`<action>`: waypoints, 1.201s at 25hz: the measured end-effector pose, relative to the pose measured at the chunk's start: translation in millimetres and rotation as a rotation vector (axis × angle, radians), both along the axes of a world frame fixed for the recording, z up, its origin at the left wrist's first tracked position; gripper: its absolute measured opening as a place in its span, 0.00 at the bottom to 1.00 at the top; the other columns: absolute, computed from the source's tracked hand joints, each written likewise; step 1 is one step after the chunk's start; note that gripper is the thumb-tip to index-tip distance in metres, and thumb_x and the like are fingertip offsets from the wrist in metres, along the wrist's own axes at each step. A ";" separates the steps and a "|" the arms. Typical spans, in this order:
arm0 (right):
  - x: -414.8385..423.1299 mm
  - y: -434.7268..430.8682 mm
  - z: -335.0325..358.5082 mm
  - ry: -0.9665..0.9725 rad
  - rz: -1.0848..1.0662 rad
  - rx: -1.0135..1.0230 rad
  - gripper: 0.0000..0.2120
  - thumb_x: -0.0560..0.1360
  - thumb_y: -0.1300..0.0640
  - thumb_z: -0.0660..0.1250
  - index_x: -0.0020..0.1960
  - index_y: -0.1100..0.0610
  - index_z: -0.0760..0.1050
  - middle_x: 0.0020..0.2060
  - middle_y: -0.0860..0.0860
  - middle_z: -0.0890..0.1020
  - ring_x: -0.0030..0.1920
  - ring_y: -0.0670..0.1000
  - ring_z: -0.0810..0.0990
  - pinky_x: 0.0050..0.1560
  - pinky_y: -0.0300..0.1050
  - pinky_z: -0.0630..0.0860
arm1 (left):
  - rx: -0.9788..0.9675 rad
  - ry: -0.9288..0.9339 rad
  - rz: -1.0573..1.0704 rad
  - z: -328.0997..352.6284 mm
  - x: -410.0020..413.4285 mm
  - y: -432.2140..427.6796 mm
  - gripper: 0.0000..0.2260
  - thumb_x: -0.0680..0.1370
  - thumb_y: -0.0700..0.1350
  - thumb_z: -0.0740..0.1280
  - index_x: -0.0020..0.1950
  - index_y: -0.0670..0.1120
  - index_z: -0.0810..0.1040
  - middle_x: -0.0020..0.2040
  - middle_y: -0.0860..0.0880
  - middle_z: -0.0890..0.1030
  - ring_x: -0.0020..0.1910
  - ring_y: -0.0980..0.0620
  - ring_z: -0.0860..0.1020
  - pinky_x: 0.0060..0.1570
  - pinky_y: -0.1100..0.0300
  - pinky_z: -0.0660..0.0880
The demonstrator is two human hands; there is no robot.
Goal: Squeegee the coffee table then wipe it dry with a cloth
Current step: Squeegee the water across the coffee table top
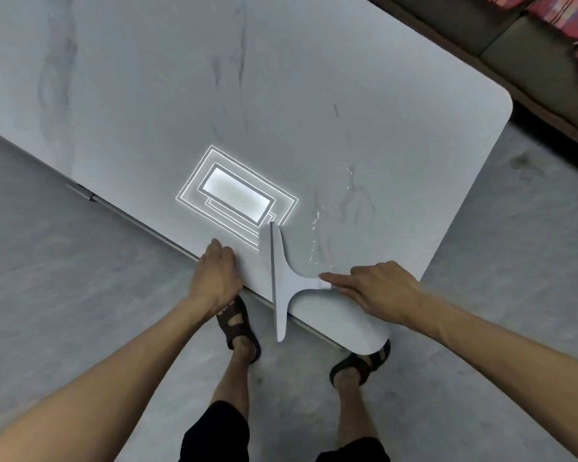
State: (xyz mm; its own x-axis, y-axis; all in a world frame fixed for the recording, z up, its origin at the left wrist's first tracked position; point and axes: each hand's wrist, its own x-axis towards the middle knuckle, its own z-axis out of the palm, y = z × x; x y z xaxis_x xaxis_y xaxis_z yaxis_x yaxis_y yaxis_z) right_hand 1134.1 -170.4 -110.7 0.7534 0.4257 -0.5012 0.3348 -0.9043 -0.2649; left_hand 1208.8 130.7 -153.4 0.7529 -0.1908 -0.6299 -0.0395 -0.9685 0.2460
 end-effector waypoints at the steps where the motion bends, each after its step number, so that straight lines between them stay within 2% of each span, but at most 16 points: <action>1: -1.8 -17.8 0.0 -0.001 -0.004 -0.015 0.19 0.82 0.40 0.45 0.72 0.31 0.56 0.44 0.46 0.79 0.41 0.54 0.80 0.36 0.46 0.65 | -0.023 0.004 0.005 0.3 -16.5 -15.9 0.10 0.69 0.35 0.62 0.50 0.38 0.72 0.54 0.40 0.69 0.51 0.40 0.71 0.48 0.54 0.68; 3: -3.7 -52.2 0.2 -0.014 -0.004 -0.031 0.19 0.81 0.40 0.44 0.71 0.31 0.57 0.43 0.46 0.80 0.41 0.54 0.81 0.36 0.46 0.68 | -0.058 0.023 0.038 -1.1 -43.7 -49.2 0.11 0.68 0.36 0.62 0.49 0.38 0.71 0.54 0.40 0.68 0.51 0.39 0.71 0.45 0.54 0.65; 5: -7.4 -89.8 1.9 -0.015 -0.006 -0.037 0.20 0.81 0.39 0.45 0.72 0.32 0.58 0.43 0.45 0.80 0.42 0.53 0.81 0.37 0.46 0.71 | -0.068 0.058 0.099 -7.0 -62.6 -88.3 0.12 0.68 0.36 0.61 0.51 0.38 0.70 0.60 0.37 0.67 0.58 0.35 0.70 0.50 0.51 0.69; 6: -8.7 -107.3 2.7 -0.011 -0.012 -0.035 0.20 0.81 0.39 0.46 0.72 0.31 0.58 0.43 0.45 0.80 0.43 0.52 0.81 0.37 0.46 0.71 | -0.060 0.091 0.150 -10.6 -67.2 -105.2 0.13 0.69 0.36 0.60 0.53 0.37 0.69 0.66 0.34 0.64 0.64 0.31 0.67 0.57 0.47 0.70; 8: -10.7 -138.3 4.7 -0.030 -0.001 -0.035 0.19 0.81 0.39 0.46 0.72 0.31 0.57 0.43 0.44 0.80 0.43 0.50 0.81 0.35 0.44 0.70 | -0.041 0.170 0.255 -15.2 -67.6 -130.6 0.16 0.71 0.36 0.58 0.58 0.36 0.67 0.74 0.27 0.51 0.74 0.28 0.53 0.69 0.40 0.62; 10: -11.1 -159.9 6.9 -0.047 0.019 -0.024 0.20 0.81 0.40 0.46 0.72 0.30 0.57 0.42 0.43 0.81 0.42 0.50 0.82 0.33 0.43 0.68 | -0.021 0.213 0.320 -18.5 -63.7 -139.5 0.18 0.71 0.36 0.57 0.61 0.36 0.65 0.75 0.26 0.44 0.76 0.29 0.45 0.72 0.39 0.58; 12: -11.1 -172.8 12.0 -0.039 0.031 -0.020 0.19 0.81 0.40 0.47 0.72 0.30 0.57 0.42 0.42 0.81 0.42 0.49 0.82 0.32 0.43 0.66 | 0.000 0.218 0.330 -18.4 -61.2 -139.3 0.18 0.71 0.36 0.57 0.62 0.36 0.64 0.76 0.28 0.45 0.76 0.30 0.47 0.71 0.39 0.60; 16: -10.9 -168.1 24.8 -0.087 0.099 -0.025 0.22 0.79 0.37 0.42 0.72 0.30 0.58 0.36 0.41 0.78 0.37 0.48 0.80 0.26 0.39 0.55 | 0.007 0.264 0.338 -5.9 -58.7 -133.7 0.17 0.73 0.36 0.56 0.61 0.36 0.65 0.74 0.32 0.56 0.70 0.29 0.63 0.63 0.43 0.68; 18: -13.5 -144.2 22.4 -0.046 0.171 0.032 0.23 0.79 0.37 0.40 0.72 0.31 0.57 0.38 0.44 0.79 0.37 0.51 0.80 0.27 0.42 0.58 | -0.007 0.291 0.348 0.6 -54.8 -129.0 0.17 0.73 0.36 0.57 0.62 0.36 0.64 0.73 0.32 0.58 0.68 0.31 0.66 0.62 0.44 0.68; 21: -17.0 -103.5 5.4 0.008 0.343 0.071 0.20 0.81 0.40 0.46 0.73 0.34 0.57 0.42 0.48 0.80 0.38 0.55 0.80 0.32 0.45 0.62 | -0.033 0.312 0.356 6.7 -51.4 -124.7 0.21 0.74 0.36 0.58 0.66 0.34 0.62 0.72 0.31 0.61 0.67 0.32 0.67 0.62 0.45 0.68; 23: -12.6 -97.4 -2.5 -0.002 0.379 0.071 0.20 0.82 0.41 0.47 0.73 0.34 0.58 0.43 0.49 0.80 0.38 0.56 0.80 0.33 0.45 0.64 | -0.017 0.315 0.368 7.1 -52.1 -121.8 0.24 0.73 0.36 0.58 0.69 0.33 0.59 0.72 0.30 0.62 0.66 0.32 0.69 0.61 0.45 0.68; 28: -6.6 -148.1 13.8 0.031 0.243 -0.062 0.20 0.81 0.39 0.44 0.73 0.32 0.54 0.42 0.46 0.78 0.39 0.54 0.80 0.33 0.45 0.66 | -0.037 0.343 0.329 6.7 -52.1 -121.1 0.16 0.72 0.35 0.58 0.59 0.37 0.64 0.72 0.32 0.59 0.65 0.31 0.69 0.55 0.48 0.69; 30: -1.5 -159.5 35.9 0.058 0.125 -0.111 0.21 0.81 0.37 0.43 0.73 0.30 0.55 0.41 0.44 0.78 0.40 0.51 0.80 0.34 0.44 0.67 | -0.048 0.318 0.344 8.3 -50.1 -124.3 0.15 0.71 0.35 0.57 0.58 0.36 0.65 0.68 0.34 0.64 0.61 0.32 0.71 0.51 0.49 0.68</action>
